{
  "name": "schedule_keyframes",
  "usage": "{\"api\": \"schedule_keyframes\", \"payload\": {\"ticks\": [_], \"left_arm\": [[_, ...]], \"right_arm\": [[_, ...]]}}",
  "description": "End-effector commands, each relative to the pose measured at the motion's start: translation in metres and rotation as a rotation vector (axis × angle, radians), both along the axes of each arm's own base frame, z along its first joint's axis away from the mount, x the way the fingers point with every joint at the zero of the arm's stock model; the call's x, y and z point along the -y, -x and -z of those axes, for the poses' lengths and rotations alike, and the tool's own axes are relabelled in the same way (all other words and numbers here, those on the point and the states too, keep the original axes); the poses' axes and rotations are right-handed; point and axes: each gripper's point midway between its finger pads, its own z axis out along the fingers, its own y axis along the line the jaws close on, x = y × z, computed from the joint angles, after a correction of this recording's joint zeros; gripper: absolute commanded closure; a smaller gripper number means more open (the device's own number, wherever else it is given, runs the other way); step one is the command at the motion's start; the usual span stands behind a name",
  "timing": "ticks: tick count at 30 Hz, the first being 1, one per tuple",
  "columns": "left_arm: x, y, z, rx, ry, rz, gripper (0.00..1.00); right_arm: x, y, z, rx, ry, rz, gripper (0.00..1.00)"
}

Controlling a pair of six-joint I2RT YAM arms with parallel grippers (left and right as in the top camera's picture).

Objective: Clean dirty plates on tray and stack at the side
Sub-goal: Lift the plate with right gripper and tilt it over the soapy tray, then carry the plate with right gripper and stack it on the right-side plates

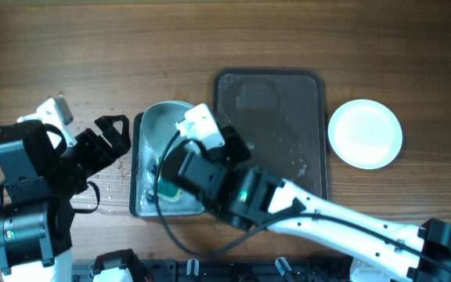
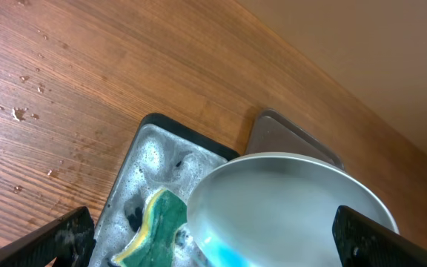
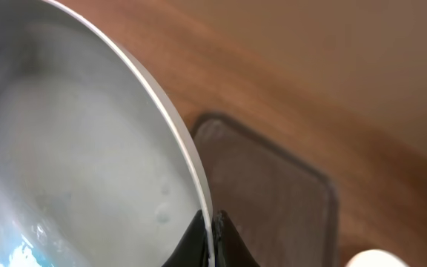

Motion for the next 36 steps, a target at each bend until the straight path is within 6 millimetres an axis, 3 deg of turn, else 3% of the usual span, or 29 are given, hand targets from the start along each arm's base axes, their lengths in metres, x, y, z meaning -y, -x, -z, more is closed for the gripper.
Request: {"api": "schedule_keyframes", "payload": {"ticks": [1,12,17,36], "left_arm": [[-0.004,0.000,-0.005,0.014,-0.018,-0.012,0.00],[-0.004,0.000,-0.005,0.014,-0.018,-0.012,0.00],[-0.004,0.000,-0.005,0.014,-0.018,-0.012,0.00],[-0.004,0.000,-0.005,0.014,-0.018,-0.012,0.00]], "right_arm": [[0.003,0.003,-0.028,0.138,0.029,0.054,0.96],[-0.011,0.026,-0.036,0.188,0.105,-0.018,0.96],[-0.009,0.026,-0.044,0.236,0.169,-0.015,0.95],[-0.011,0.025,-0.047,0.246,0.210,-0.040,0.96]]}}
